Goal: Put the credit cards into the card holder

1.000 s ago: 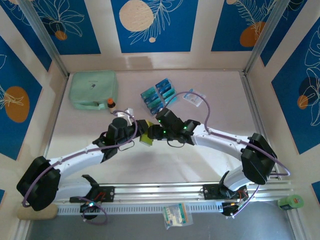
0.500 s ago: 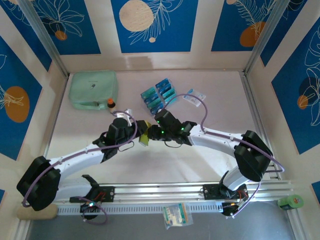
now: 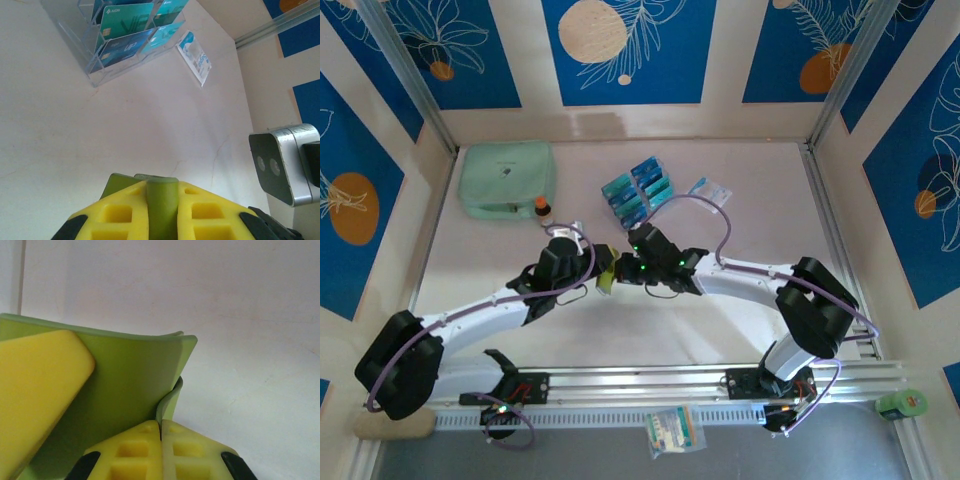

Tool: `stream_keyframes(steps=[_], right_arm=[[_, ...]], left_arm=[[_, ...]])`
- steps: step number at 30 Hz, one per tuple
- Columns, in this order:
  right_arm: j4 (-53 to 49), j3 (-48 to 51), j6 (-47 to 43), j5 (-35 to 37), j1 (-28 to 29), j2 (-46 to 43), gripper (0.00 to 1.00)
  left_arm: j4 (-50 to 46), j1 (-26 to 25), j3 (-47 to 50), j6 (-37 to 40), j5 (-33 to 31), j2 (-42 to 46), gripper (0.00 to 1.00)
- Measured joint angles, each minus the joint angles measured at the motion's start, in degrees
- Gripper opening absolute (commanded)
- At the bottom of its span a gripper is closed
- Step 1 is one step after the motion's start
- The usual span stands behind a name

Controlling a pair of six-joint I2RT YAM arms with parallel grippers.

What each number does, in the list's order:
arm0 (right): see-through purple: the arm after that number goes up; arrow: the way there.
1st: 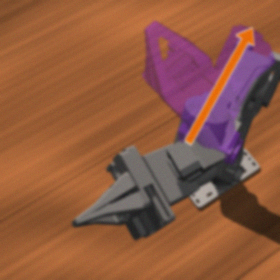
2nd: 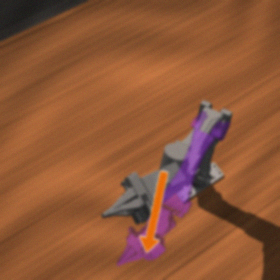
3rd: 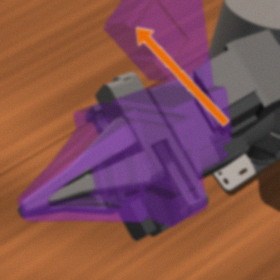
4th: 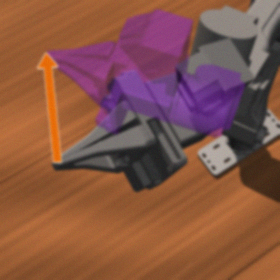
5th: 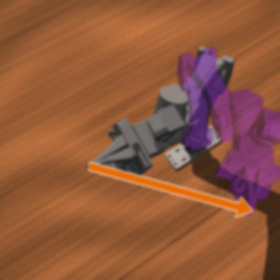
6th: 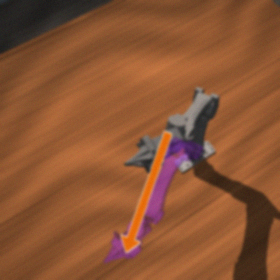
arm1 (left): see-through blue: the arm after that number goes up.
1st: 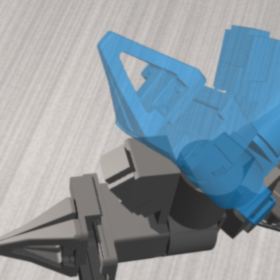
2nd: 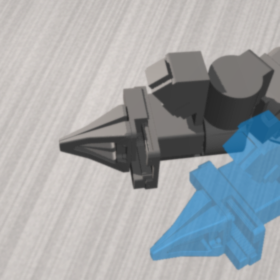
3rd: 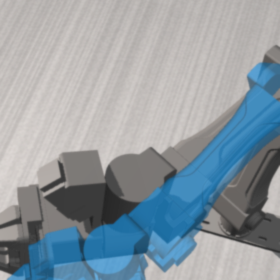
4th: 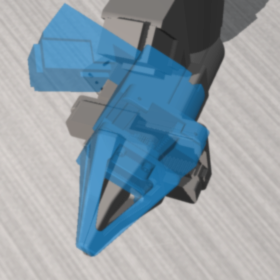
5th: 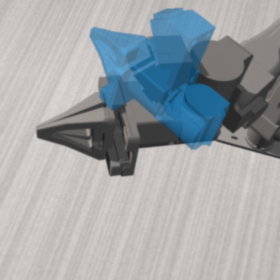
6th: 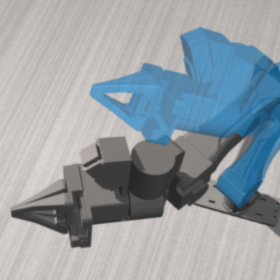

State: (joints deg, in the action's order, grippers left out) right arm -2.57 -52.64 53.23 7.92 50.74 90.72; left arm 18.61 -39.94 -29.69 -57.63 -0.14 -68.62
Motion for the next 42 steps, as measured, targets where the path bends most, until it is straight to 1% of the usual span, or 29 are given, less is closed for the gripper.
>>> stream_keyframes(steps=[5,9,11,17,20,23,24,26,28,30,32,34,37,42], right_arm=[[4.63,3.23,0.74,-3.76,-2.29,-0.24,0.00],[-1.92,6.49,0.63,2.71,-6.19,3.30,0.00],[-3.30,6.97,0.87,3.61,-7.52,4.26,0.00],[-5.70,6.67,0.35,5.99,-7.37,3.50,0.00],[-8.57,7.76,-0.17,6.62,-7.39,-0.31,0.00],[-11.13,9.07,-0.72,6.64,-7.98,-8.33,0.00],[-11.47,9.55,-0.92,6.27,-8.46,-11.76,0.06],[-11.08,10.91,-1.33,4.68,-10.21,-18.36,0.22],[-9.81,13.00,-1.70,1.75,-12.83,-25.29,0.36],[-8.20,15.08,-1.27,-1.33,-15.23,-30.80,0.44],[-6.40,16.96,-0.46,-4.72,-17.64,-35.15,0.47],[-3.82,18.43,0.66,-8.79,-19.61,-38.05,0.48],[0.59,19.43,2.75,-13.09,-20.92,-39.39,0.48],[9.35,20.76,7.26,-17.92,-21.00,-38.71,0.49]], left_arm=[[0.02,0.00,0.17,-0.79,-0.15,-0.13,0.00],[5.88,-0.72,-0.52,-3.15,1.88,2.36,0.00],[8.22,-1.09,-1.29,-3.93,2.71,3.23,0.00],[10.82,-1.36,-2.73,-5.01,3.74,3.56,0.00],[11.06,-1.36,-2.73,-5.07,3.72,3.56,0.00],[11.89,-1.33,-2.73,-5.20,3.63,3.54,0.00],[12.55,-1.36,-2.73,-5.44,3.48,3.50,0.00],[14.51,-1.33,-2.71,-6.16,3.10,3.10,0.00],[17.44,-1.36,-2.71,-7.30,2.49,2.01,0.00],[20.24,-1.36,-2.67,-8.66,1.68,0.85,0.00],[23.65,-1.36,-2.62,-10.34,0.63,-0.61,0.00],[27.98,-1.38,-2.62,-12.59,-0.66,-2.60,0.00],[34.95,-1.40,-2.62,-16.55,-2.58,-6.27,0.00],[46.34,-1.46,-2.69,-24.30,-5.90,-12.98,0.00]])
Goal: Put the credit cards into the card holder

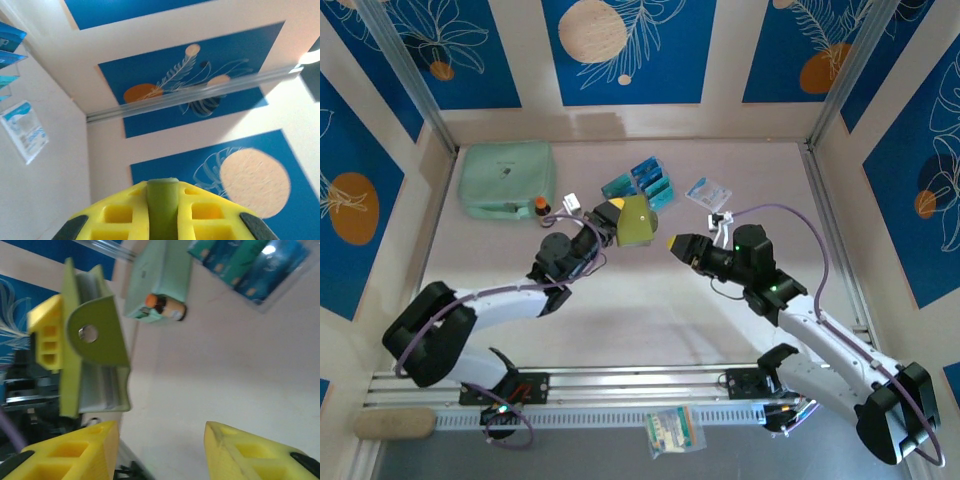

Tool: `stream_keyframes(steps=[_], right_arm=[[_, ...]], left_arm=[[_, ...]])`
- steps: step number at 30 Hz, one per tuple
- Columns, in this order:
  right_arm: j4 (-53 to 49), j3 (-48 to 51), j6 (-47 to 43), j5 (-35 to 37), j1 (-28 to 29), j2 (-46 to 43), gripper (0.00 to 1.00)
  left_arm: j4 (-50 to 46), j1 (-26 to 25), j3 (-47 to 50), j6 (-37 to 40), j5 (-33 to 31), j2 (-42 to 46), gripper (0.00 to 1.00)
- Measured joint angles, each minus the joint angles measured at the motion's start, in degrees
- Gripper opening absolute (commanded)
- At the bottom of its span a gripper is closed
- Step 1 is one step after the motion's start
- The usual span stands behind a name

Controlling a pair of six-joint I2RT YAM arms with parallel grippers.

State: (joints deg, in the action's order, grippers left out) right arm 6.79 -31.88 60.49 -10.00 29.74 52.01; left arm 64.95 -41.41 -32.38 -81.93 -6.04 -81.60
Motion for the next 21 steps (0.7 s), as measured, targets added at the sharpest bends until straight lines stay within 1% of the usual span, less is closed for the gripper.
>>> stream_keyframes(steps=[3,6,13,21], right_arm=[[4.70,0.11,2.16,-1.49,0.02,1.79,0.49],[8.09,0.11,3.74,-2.25,0.02,3.43,0.48],[12.11,0.09,5.73,-2.29,0.24,5.20,0.45],[13.18,0.07,6.62,-2.27,-0.04,5.09,0.43]], left_arm=[[4.79,-0.15,-0.59,-3.72,-1.60,-3.13,0.00],[7.17,-0.61,-1.95,-6.14,-2.32,-4.55,0.00],[10.16,-2.16,-4.17,-7.76,-2.71,-4.74,0.00],[10.84,-2.67,-4.22,-7.82,-3.15,-4.90,0.00]])
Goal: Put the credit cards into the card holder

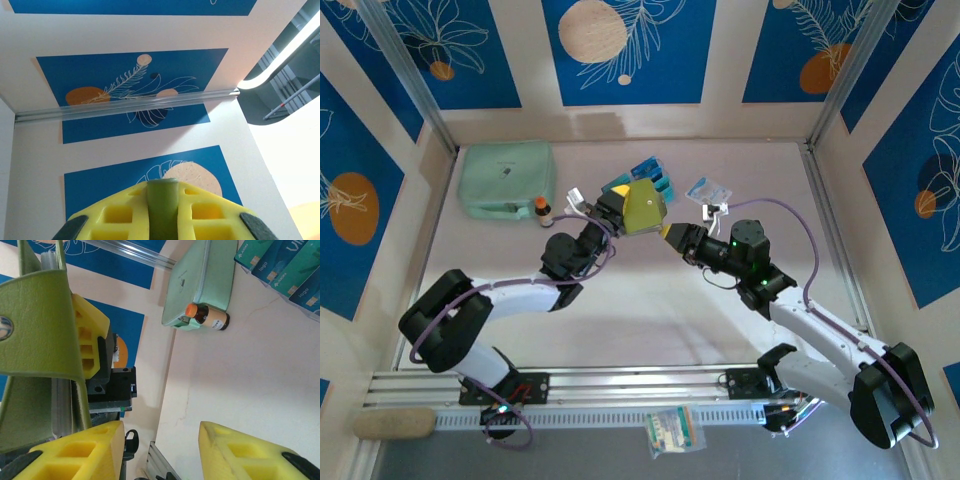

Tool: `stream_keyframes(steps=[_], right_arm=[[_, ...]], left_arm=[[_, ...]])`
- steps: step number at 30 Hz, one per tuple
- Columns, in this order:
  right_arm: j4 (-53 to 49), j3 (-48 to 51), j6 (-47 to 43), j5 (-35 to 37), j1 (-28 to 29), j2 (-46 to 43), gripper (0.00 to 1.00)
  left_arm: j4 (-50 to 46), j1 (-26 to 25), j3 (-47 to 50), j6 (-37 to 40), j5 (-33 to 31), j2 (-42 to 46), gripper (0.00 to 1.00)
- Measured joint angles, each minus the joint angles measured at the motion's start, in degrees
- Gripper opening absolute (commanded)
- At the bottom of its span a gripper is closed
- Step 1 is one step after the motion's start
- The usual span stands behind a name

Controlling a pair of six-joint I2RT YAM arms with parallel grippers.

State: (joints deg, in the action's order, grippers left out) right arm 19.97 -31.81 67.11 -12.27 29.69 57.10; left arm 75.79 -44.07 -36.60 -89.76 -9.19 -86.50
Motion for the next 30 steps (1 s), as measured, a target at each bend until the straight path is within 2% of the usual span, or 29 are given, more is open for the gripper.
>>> stream_keyframes(steps=[11,30], right_arm=[[0.00,0.00,0.70,0.00,-1.33,-5.22,0.42],[0.24,-0.98,0.70,-0.07,-1.81,-2.82,0.40]], left_arm=[[0.09,-0.83,-0.46,0.00,-0.11,-1.14,0.00],[0.33,-1.66,-1.49,-0.02,-0.13,-1.60,0.00]])
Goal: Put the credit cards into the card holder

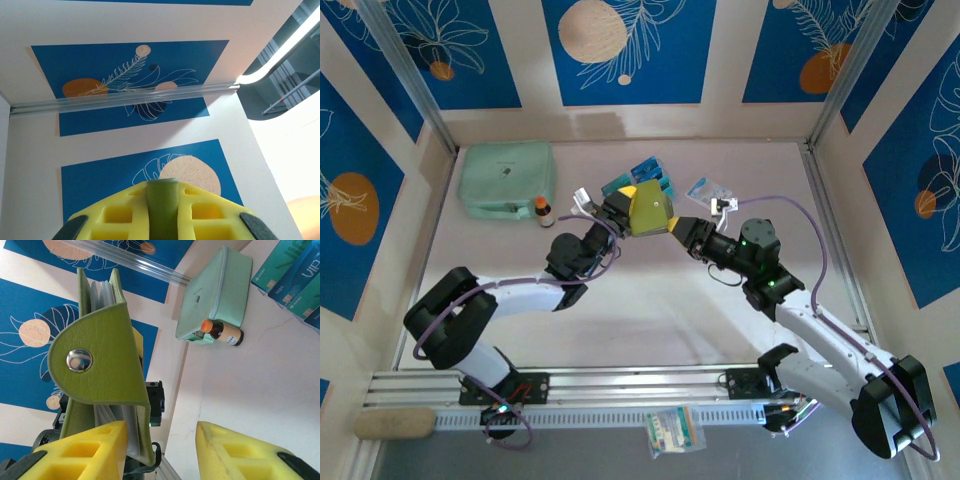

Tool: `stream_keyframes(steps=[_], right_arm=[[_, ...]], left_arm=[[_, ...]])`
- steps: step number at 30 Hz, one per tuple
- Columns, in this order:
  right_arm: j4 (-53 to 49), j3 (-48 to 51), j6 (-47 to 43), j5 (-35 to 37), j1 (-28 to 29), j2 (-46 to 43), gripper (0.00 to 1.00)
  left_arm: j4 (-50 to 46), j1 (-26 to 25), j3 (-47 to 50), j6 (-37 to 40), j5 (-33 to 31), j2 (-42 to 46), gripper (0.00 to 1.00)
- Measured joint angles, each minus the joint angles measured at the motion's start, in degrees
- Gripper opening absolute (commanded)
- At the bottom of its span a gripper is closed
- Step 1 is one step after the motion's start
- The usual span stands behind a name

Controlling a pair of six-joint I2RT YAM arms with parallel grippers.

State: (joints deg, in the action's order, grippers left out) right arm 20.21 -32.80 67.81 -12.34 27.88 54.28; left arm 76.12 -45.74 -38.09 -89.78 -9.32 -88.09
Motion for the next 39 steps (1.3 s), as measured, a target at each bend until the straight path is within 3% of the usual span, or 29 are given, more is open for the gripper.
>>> stream_keyframes(steps=[39], right_arm=[[3.39,-0.20,2.34,-3.39,-1.97,1.84,0.35]], left_arm=[[0.20,-0.59,-0.13,-0.42,-0.24,-0.61,0.00]])
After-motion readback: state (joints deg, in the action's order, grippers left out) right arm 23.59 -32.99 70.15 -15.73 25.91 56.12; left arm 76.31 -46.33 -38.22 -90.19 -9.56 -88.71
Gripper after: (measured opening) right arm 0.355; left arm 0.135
